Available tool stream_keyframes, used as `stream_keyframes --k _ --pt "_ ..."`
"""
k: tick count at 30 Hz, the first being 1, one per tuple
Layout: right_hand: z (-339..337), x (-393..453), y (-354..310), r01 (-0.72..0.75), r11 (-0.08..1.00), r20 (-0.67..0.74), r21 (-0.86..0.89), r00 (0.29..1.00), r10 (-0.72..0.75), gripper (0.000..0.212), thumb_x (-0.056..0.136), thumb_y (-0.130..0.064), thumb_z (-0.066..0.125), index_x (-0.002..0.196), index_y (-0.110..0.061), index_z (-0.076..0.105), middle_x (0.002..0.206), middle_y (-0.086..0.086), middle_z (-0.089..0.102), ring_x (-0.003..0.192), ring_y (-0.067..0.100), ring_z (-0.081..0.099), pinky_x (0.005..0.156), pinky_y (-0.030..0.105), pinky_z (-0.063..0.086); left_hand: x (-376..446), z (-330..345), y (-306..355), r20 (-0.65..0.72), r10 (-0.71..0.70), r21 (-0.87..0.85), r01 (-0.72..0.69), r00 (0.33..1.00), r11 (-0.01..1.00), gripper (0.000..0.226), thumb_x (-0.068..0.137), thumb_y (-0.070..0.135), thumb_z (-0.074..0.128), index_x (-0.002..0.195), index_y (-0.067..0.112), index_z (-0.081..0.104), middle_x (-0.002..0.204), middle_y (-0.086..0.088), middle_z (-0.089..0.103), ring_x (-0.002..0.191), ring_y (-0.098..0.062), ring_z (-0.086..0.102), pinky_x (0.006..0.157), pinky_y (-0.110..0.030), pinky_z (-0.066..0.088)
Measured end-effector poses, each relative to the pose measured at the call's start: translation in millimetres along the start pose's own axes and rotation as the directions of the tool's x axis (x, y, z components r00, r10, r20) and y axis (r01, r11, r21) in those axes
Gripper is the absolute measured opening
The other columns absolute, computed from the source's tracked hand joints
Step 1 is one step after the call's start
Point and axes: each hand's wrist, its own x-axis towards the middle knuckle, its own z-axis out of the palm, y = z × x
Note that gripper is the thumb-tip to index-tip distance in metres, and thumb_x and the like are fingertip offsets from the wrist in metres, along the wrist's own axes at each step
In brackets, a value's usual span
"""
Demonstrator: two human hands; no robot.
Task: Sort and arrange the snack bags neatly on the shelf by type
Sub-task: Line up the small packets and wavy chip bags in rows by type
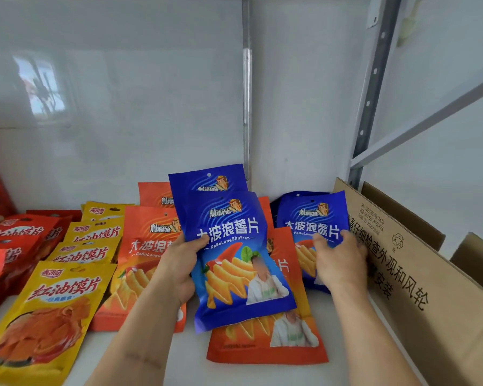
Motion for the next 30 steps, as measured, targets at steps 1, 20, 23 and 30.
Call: stream_keyframes --k 1,20,23,30 --pt "-1 2 1 0.002 0.998 -0.018 0.069 1.0 -0.001 0.064 0.092 -0.043 0.06 0.144 -0.012 0.04 0.142 0.017 0.04 0.123 0.035 0.049 0.094 0.039 0.044 1 0 0 -0.008 0.001 0.0 -0.001 1.0 1.0 0.017 0.1 0.013 0.058 0.116 0.014 0.061 0.097 -0.014 0.077 0.082 -0.031 0.074 0.072 -0.044 0.059" --pt "5 16 10 -0.006 0.996 0.052 0.09 0.999 0.002 0.029 0.097 -0.037 0.056 0.117 -0.016 0.056 0.111 0.006 0.063 0.104 0.028 0.061 0.076 0.035 0.05 2 2 -6 -0.004 0.032 0.053 -0.032 0.999 0.998 0.019 0.101 0.019 0.058 0.119 0.015 0.06 0.102 -0.013 0.077 0.09 -0.033 0.075 0.08 -0.048 0.06" --pt "6 16 8 -0.092 0.986 0.071 0.142 0.994 0.082 0.05 0.091 -0.041 0.065 0.128 -0.01 0.052 0.114 0.009 0.065 0.103 0.031 0.064 0.083 0.039 0.051 3 2 -7 -0.012 0.039 0.052 -0.039 0.999 0.998 0.017 0.101 0.018 0.057 0.118 0.014 0.06 0.1 -0.013 0.077 0.088 -0.033 0.075 0.077 -0.047 0.06" --pt "5 13 10 0.036 0.995 0.07 -0.097 0.997 -0.029 0.025 0.097 -0.037 0.054 0.105 -0.019 0.069 0.107 0.008 0.065 0.091 0.027 0.061 0.061 0.028 0.043 3 3 -8 -0.012 0.045 0.045 -0.044 0.999 0.998 0.018 0.1 0.021 0.059 0.118 0.015 0.06 0.1 -0.011 0.078 0.09 -0.032 0.076 0.077 -0.047 0.06"
